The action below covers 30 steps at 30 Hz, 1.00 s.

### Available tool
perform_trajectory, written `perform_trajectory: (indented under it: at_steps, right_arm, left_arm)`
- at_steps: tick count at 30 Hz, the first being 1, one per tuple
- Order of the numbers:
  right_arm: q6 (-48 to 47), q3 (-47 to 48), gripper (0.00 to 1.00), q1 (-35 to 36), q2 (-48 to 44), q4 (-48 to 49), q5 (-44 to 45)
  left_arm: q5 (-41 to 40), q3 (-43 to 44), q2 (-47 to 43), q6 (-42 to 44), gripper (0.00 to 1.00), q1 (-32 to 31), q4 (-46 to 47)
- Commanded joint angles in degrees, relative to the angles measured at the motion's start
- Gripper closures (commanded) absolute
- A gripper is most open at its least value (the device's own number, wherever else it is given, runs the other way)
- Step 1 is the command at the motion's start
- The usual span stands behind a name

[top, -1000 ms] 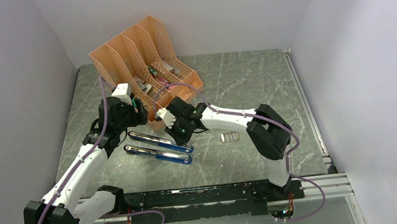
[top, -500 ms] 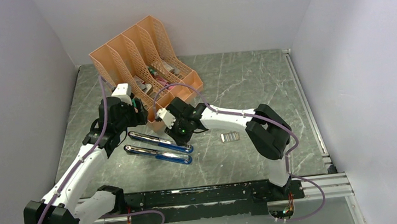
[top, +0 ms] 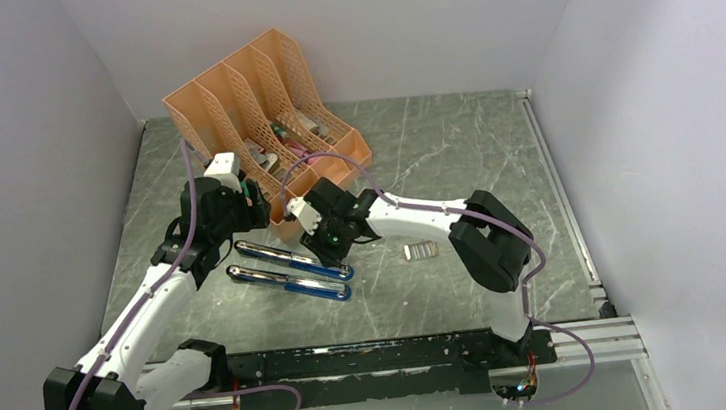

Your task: Load the staples into the stapler

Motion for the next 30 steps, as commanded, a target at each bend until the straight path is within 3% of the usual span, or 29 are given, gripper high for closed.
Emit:
perform_trajectory:
  at_steps: [1,9,30]
  right_arm:
    - [1.47,-2.10,0.62,-0.34,-3.04,4.56,-0.38]
    - [5.10,-5.99,0.61,-0.61,-5.68,13.48,1.67]
    - [4.06,-5.38,0.62,-0.63,-1.24,13.04,2.93]
  left_arm:
    - [0.47,1.02,-0.86,0.34,0.28,0.58,1.47]
    - [0.38,1.08,-0.91,0.35,0.28,0.58,1.56]
    - [0.53,1.08,-1.03,0.35,0.28,0.59,1.58]
